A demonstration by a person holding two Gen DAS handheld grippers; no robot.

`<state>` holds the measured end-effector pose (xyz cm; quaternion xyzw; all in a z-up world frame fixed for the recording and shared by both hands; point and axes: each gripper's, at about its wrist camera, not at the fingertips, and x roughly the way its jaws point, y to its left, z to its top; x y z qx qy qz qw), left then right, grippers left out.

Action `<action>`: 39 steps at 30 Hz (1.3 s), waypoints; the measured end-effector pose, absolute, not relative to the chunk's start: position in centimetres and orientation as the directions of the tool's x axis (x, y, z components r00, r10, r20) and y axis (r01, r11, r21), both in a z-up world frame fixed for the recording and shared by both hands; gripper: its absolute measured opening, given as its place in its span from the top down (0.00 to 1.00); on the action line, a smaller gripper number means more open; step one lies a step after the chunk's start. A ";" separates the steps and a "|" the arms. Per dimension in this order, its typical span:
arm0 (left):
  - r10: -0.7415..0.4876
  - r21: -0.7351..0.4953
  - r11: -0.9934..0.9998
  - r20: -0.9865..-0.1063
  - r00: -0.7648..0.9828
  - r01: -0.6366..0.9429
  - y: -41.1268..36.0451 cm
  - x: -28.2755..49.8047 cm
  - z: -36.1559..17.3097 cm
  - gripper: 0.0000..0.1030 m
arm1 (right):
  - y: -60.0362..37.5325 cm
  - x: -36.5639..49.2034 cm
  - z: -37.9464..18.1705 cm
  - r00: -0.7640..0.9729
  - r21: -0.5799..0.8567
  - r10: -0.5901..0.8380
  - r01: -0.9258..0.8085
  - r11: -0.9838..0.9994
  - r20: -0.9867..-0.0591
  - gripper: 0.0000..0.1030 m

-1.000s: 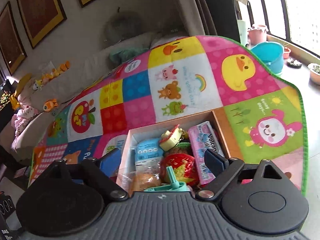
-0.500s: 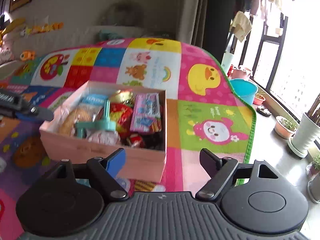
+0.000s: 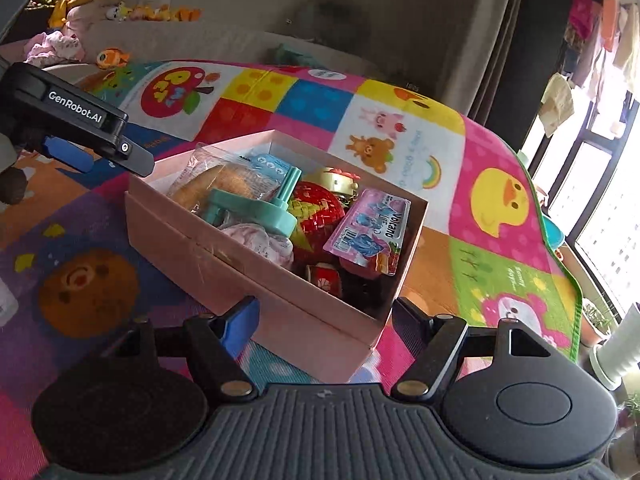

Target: Organize objects

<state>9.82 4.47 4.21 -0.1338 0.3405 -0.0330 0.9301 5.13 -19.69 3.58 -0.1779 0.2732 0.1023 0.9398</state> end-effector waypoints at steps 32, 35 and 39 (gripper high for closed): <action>-0.107 -0.068 0.994 -0.634 0.766 0.083 3.0 -1.2 1.4 0.01 | -17.3 -1.1 1.6 0.713 -0.031 0.109 -0.180 0.983 -0.692 0.00; -0.039 -0.017 0.999 -0.626 0.779 0.036 2.2 -2.0 0.1 0.01 | -17.9 -1.7 0.1 0.715 0.006 0.079 -0.105 0.994 -0.695 0.00; 0.009 0.004 1.000 -0.639 0.769 -0.009 1.5 -1.3 -0.1 0.00 | -17.8 -1.3 0.0 0.721 -0.004 0.052 -0.076 0.997 -0.691 0.00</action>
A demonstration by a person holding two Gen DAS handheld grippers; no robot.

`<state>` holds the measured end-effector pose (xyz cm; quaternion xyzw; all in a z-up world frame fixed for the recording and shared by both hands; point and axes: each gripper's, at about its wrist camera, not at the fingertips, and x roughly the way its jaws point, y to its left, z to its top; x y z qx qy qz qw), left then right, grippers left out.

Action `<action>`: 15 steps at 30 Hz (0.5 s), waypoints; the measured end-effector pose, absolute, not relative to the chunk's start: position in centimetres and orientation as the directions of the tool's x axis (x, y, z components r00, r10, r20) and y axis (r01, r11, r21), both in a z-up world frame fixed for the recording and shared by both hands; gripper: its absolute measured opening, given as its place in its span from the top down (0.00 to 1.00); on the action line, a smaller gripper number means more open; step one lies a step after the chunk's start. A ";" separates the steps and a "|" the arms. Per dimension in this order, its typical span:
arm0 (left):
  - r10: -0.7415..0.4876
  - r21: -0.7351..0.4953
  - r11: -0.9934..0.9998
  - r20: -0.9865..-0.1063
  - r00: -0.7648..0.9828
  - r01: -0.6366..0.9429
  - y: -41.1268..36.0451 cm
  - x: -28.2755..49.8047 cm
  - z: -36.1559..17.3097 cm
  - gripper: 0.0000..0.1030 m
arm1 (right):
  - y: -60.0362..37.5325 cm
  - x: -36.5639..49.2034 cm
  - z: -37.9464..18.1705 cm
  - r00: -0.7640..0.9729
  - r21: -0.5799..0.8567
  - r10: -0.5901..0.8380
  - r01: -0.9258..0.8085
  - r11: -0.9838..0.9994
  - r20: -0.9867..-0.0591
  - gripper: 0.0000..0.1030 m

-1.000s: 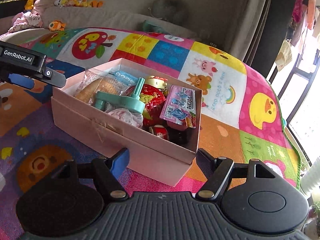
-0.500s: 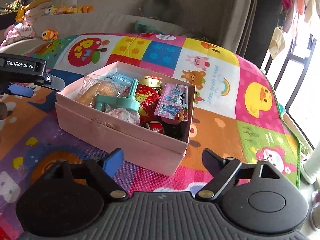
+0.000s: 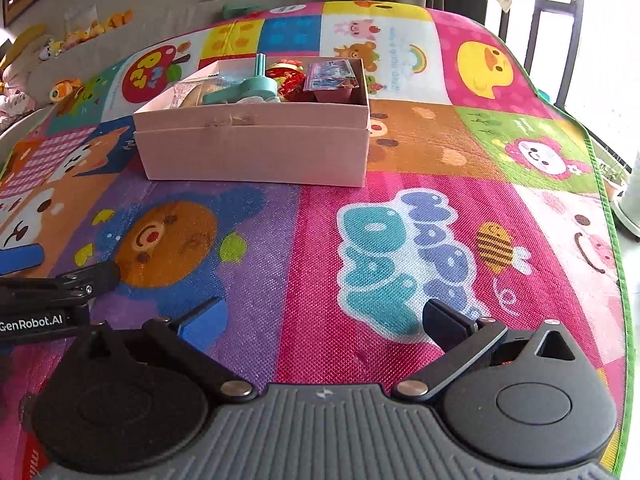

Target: Organize objects

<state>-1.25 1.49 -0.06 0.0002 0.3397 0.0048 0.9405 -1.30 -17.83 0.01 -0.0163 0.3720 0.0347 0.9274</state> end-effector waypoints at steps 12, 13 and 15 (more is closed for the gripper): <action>0.027 0.013 1.000 -0.638 0.769 -0.024 1.0 -0.7 -0.1 0.00 | -17.6 0.8 -0.5 0.768 -0.002 0.060 -0.079 0.997 -0.637 0.00; 0.025 0.010 1.000 -0.638 0.769 -0.024 1.0 -0.7 -0.1 0.00 | -17.7 0.8 -0.6 0.768 -0.001 0.061 -0.080 0.997 -0.637 0.00; 0.026 0.010 1.000 -0.638 0.769 -0.025 1.0 -0.6 -0.1 0.00 | -17.7 0.8 -0.6 0.768 0.003 0.063 -0.079 0.997 -0.637 0.00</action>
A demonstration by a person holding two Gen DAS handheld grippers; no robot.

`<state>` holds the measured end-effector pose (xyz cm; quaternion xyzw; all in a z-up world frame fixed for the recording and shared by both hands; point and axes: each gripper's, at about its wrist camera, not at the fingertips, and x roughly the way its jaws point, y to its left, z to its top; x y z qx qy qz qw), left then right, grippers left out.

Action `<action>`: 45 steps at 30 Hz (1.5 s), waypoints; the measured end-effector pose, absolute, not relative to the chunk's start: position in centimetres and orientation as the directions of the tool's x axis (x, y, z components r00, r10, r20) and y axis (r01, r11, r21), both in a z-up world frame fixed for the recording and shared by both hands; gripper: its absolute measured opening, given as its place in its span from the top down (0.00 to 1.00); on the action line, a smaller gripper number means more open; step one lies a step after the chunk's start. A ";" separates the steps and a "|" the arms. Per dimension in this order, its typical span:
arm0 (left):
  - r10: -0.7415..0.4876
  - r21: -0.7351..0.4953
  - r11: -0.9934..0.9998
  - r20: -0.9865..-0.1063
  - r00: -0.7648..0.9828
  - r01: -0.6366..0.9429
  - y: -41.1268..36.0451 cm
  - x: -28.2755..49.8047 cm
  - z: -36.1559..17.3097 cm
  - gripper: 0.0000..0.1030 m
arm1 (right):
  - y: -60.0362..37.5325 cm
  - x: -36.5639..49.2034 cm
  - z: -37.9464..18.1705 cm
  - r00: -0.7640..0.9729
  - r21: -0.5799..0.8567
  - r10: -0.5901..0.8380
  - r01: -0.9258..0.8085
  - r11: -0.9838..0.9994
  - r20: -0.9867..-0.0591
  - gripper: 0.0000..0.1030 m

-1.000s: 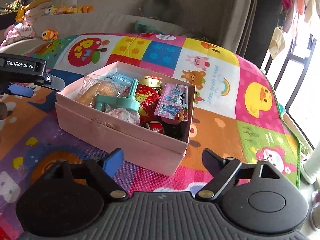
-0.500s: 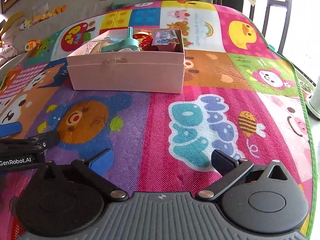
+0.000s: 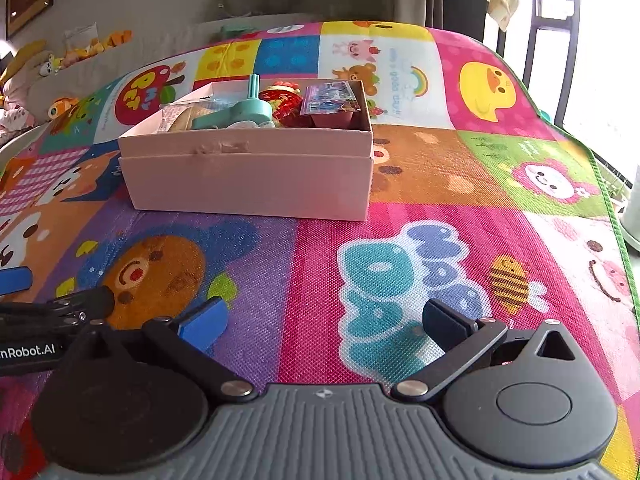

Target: Organize objects

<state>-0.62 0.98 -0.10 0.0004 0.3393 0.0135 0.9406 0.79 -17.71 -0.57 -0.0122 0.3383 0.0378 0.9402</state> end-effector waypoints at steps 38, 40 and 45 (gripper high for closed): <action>0.028 0.010 1.000 -0.638 0.770 -0.028 0.9 -0.2 -0.1 0.00 | -17.7 0.7 -0.5 0.768 0.003 0.063 -0.079 0.997 -0.637 0.00; 0.028 0.010 1.000 -0.638 0.770 -0.028 0.9 -0.2 -0.1 0.00 | -17.7 0.7 -0.6 0.769 0.003 0.063 -0.079 0.997 -0.637 0.00; 0.028 0.010 1.000 -0.638 0.770 -0.028 0.9 -0.2 -0.1 0.00 | -17.7 0.7 -0.6 0.769 0.003 0.063 -0.079 0.997 -0.637 0.00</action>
